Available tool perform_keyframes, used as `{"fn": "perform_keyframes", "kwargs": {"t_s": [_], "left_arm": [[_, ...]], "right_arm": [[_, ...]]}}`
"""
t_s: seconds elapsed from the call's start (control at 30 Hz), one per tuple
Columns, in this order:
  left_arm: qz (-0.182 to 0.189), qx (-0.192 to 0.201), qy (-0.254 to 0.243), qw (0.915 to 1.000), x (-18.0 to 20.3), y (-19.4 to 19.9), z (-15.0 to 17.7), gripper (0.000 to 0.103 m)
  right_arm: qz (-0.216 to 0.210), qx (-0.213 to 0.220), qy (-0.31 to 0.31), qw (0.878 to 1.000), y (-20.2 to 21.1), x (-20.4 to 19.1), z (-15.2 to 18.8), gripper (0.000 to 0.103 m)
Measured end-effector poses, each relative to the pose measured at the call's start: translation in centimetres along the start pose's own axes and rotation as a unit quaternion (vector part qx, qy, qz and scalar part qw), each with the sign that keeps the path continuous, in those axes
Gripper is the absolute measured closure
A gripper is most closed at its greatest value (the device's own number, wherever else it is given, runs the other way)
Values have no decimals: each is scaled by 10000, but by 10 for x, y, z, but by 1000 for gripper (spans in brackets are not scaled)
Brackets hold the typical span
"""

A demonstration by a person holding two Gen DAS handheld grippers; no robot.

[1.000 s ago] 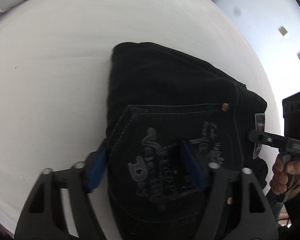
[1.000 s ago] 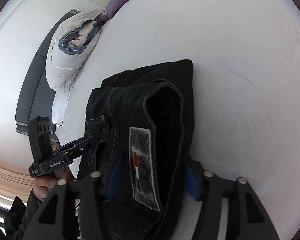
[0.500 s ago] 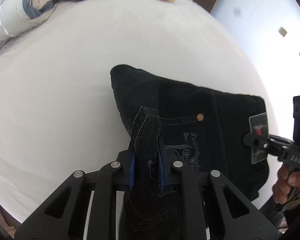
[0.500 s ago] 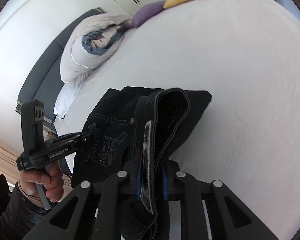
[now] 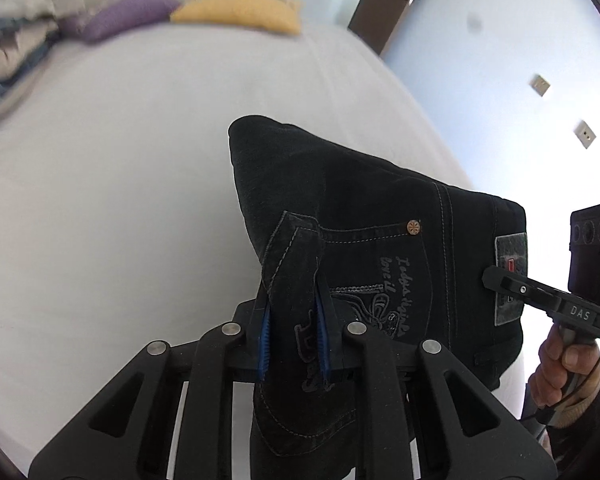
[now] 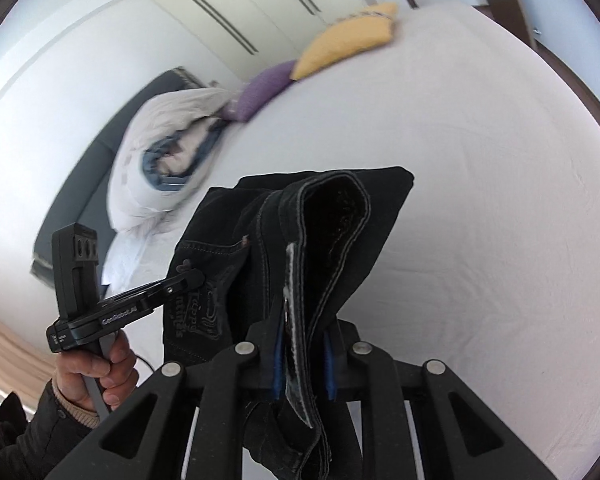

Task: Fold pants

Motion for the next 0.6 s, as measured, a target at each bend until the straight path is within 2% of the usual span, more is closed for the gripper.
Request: {"fn": "perform_keyframes", "kwargs": {"t_s": [0.07,0.1,0.13,0.17,0.2,0.23,0.33,0.4,0.43,0.47,0.53,0.6], "left_arm": [[-221,-384,72,9990,-14,-40,16,78],[-447,-470,53,9979,-21,-53,23,73],[-575,-428,24,9974,-24,-58,27,60],[-631,-364,56,9973,-25,-59,31,50],[-582,-300,153,9977,-25,-55,32,45],[-537,-259,222,9980,-25,-51,35,37],[-789,-26,62,9969,-19,-28,44,36],[-1037,406,-280,9934,12,3,62,36],[-1161,653,-440,9901,31,15,67,31],[-1312,1017,-693,9837,50,32,75,18],[-1668,1639,-1025,9668,77,61,90,0],[-2095,2156,-1235,9457,104,88,112,0]], "right_arm": [[209,-414,-303,9985,-30,36,15,74],[514,-578,-520,9956,-42,60,23,56],[521,-602,-688,9944,-47,75,31,54],[161,-392,-803,9959,-41,78,33,53],[69,-269,-823,9962,-34,80,35,48],[150,-178,-821,9963,-25,83,39,46],[410,198,-1035,9936,8,96,54,39],[573,484,-1181,9902,35,100,67,38],[649,644,-1178,9888,49,99,77,34],[742,778,-1138,9877,63,96,87,31],[1124,1006,-915,9843,85,87,110,18],[1584,1157,-587,9788,101,75,136,18]]}}
Point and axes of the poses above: each gripper's, at about its wrist camera, not at the fingertips, and y roughly against the way its jaws point, x to its right, z to its underside, the point moved 9 cm from there along -y, roughly the way its jaws point, and after that the axes turned 9 degrees about z, right-handed, at the moved point
